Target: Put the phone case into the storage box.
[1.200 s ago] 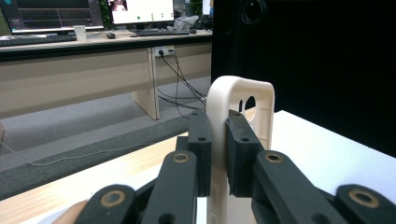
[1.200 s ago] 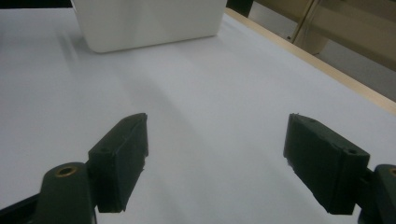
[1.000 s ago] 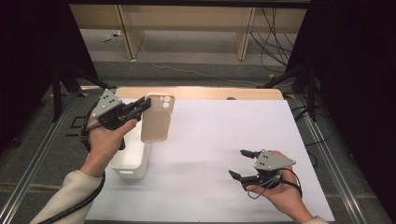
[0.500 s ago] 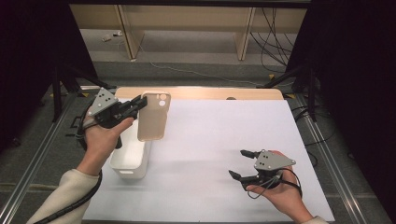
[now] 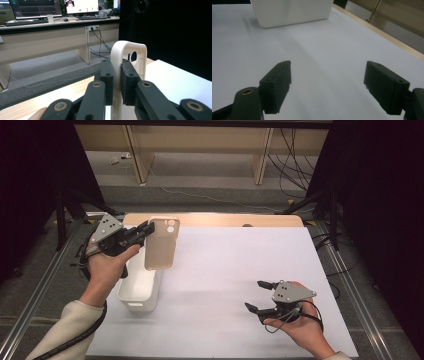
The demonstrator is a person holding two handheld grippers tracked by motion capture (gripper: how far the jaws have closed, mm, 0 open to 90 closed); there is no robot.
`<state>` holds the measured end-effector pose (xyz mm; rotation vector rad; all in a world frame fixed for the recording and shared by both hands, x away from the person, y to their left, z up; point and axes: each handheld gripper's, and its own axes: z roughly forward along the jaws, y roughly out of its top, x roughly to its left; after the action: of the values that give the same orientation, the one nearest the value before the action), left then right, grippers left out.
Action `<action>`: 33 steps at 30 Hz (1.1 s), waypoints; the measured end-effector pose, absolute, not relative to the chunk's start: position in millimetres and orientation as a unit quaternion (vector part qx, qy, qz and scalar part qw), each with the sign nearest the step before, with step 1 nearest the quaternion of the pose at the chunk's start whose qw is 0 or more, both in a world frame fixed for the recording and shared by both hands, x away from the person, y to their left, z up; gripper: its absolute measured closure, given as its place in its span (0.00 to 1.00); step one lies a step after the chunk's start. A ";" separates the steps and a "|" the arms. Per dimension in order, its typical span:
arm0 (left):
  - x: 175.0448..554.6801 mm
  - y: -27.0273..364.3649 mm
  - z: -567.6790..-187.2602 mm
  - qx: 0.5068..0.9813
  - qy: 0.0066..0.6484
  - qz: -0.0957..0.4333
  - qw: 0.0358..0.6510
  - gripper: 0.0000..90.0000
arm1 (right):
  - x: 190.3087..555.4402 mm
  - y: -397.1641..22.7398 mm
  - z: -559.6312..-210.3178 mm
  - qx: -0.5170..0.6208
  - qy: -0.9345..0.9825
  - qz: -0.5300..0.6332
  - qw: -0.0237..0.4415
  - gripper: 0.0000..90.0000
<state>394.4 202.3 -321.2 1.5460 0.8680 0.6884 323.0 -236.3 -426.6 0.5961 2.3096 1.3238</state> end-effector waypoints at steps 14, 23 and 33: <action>396.6 208.2 -322.3 0.660 0.378 0.299 0.576 0.91 | 323.1 -236.3 -426.6 0.214 0.829 0.475 0.205 0.26; 398.0 211.8 -321.2 0.660 0.378 0.302 0.575 0.91 | 323.0 -236.3 -426.7 0.215 0.828 0.475 0.205 0.26; 399.3 216.4 -321.9 0.659 0.381 0.304 0.573 0.91 | 323.3 -236.0 -427.0 0.214 0.829 0.475 0.204 0.26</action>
<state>399.3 216.4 -321.9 1.5449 0.8928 0.7132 323.3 -236.0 -427.0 0.5971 2.3122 1.3238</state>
